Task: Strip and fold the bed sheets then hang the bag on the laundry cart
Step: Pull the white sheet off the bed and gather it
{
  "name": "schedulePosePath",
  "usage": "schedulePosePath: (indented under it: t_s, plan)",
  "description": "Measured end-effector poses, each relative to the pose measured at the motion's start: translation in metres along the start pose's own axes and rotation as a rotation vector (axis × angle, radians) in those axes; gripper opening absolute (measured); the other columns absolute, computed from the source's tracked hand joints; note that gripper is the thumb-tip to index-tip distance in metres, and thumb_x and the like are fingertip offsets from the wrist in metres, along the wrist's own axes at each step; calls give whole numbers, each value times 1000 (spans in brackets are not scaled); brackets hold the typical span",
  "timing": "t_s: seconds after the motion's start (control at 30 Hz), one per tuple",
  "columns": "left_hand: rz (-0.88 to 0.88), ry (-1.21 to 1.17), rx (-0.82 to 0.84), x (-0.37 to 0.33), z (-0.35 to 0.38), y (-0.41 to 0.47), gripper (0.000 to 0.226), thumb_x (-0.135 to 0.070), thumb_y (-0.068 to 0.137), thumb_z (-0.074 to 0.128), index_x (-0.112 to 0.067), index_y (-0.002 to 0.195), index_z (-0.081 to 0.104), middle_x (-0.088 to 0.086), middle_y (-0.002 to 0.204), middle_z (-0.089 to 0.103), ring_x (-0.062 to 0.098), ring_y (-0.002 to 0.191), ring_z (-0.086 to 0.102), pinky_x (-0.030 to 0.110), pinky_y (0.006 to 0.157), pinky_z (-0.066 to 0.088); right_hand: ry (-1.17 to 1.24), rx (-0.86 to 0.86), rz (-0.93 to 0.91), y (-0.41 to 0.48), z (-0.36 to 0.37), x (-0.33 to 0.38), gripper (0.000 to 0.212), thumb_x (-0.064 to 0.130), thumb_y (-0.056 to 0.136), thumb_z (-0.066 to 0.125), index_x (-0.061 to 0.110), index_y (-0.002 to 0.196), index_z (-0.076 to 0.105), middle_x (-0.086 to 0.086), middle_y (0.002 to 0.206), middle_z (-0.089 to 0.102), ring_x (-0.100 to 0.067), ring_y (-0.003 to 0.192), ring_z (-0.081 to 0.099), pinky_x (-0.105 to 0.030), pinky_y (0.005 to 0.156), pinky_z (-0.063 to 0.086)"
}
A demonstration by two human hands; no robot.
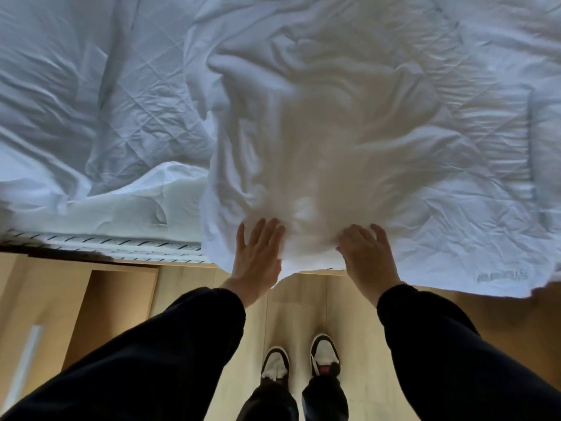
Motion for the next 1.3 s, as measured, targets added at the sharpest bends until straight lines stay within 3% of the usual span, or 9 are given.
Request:
schedulePosePath:
  t_s: [0.13,0.33,0.47,0.6,0.73,0.87,1.0,1.13,1.3]
  plan:
    - [-48,-137,-134,8,-17,9,61,-27,74,67,-11,128,46,8,128,56,32,125,47,56,110,23,206,-66,58,15,-22,-9,20,-3,73,73,10,73,58,-3,64,59,-26,53,56,-38,75,49]
    - [-299,-272,-229,1,-17,-21,87,-21,70,75,-13,139,24,21,144,34,36,132,31,56,110,22,315,-178,107,43,-47,-15,14,6,84,49,9,71,53,-4,59,55,-27,50,50,-29,66,33]
    - [-893,-695,-237,-12,-7,-41,99,-29,73,77,-11,147,15,17,149,19,33,136,22,48,111,19,278,-217,165,44,-43,-10,20,12,88,39,12,73,51,2,59,47,-21,53,41,-30,68,31]
    - [-1022,-1375,-218,-11,2,-42,102,-17,73,81,-15,144,8,10,135,44,20,120,49,30,101,37,241,-214,166,35,-31,-2,23,15,88,34,14,73,51,3,60,46,-21,56,44,-30,69,29]
    - [-1259,-1608,-167,7,2,-40,91,-18,73,83,-9,138,20,0,108,60,13,99,54,28,89,35,204,-211,164,31,-24,3,27,18,89,30,12,75,53,-2,64,53,-25,59,49,-31,68,32]
    - [-1124,-1689,141,17,-7,-49,44,-24,85,70,-13,123,52,-11,100,59,10,91,51,33,91,31,186,-193,209,25,-21,8,29,18,91,27,9,77,51,-5,66,52,-26,60,49,-34,66,36]
    - [-1062,-1659,249,35,-4,-65,13,-27,94,57,-28,107,60,-8,119,56,18,118,43,46,105,23,164,-183,201,21,-20,11,29,16,89,26,8,76,51,-6,66,52,-27,60,47,-35,65,37]
    - [-1058,-1871,-12,39,-19,-71,26,-6,88,41,-15,95,64,-4,91,72,16,96,59,33,87,41,77,-101,173,15,-20,15,7,-1,81,50,4,80,55,-13,76,52,-30,63,51,-39,67,42]
    - [-809,-1743,-213,45,-60,-78,25,-20,75,55,-9,92,69,3,90,75,14,84,68,29,80,50,118,68,120,-5,-14,46,61,-9,57,69,3,115,54,-24,124,48,-38,102,57,-48,92,46]
Point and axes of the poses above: each hand's wrist, its own y-axis towards the middle knuckle, its own z-axis out of the palm, x = y × z, the point moved 3 cm from there along y, towards the middle knuckle
